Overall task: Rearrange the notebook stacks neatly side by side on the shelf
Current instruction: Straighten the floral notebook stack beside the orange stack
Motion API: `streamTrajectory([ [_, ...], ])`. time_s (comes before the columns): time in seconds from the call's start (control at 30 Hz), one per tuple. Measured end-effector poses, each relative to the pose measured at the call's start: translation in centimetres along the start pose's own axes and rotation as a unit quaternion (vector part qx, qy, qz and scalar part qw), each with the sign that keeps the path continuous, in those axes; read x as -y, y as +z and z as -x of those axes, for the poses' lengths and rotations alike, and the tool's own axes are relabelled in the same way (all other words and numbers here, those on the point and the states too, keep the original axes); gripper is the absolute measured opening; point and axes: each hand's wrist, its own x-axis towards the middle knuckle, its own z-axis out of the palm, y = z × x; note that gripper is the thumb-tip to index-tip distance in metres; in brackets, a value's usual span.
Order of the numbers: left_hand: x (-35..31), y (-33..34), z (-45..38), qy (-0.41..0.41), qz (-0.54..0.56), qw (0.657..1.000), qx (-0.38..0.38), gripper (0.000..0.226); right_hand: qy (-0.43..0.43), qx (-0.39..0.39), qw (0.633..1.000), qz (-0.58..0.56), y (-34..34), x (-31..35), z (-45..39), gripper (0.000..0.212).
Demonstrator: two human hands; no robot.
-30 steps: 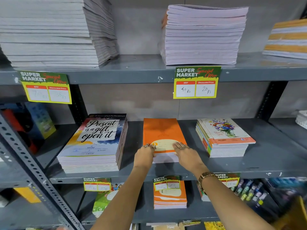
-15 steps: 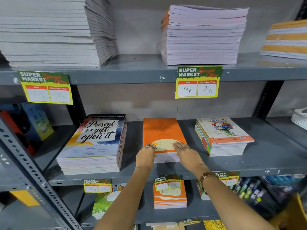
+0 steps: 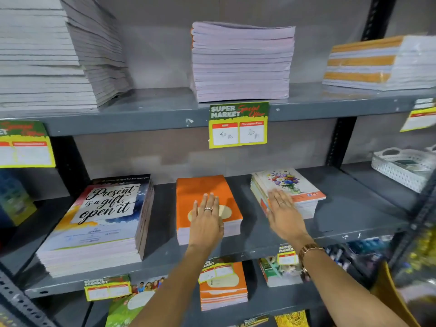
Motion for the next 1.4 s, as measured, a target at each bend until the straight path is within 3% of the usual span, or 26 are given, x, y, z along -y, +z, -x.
streamTrajectory([
  [0.2, -6.6, 1.3, -3.3, 0.005, 0.023, 1.000, -0.004, 0.058, 0.014, 0.053, 0.998, 0.033, -1.6, -7.3, -0.7, 0.070],
  [0.57, -15.8, 5.3, -8.0, 0.064, 0.069, 0.994, 0.053, 0.060, -0.083, 0.085, 0.992, 0.028, -1.7, -15.5, -2.7, 0.058],
  [0.93, -16.8, 7.4, -9.3, 0.038, 0.026, 0.997, 0.061, 0.058, -0.139, 0.054, 0.989, -0.008, 0.0, -16.3, -3.7, 0.054],
  [1.4, -15.3, 6.8, -8.9, 0.033, 0.070, 0.996, 0.039, 0.053, -0.170, 0.067, 0.983, -0.013, 0.2, -16.0, -5.0, 0.055],
])
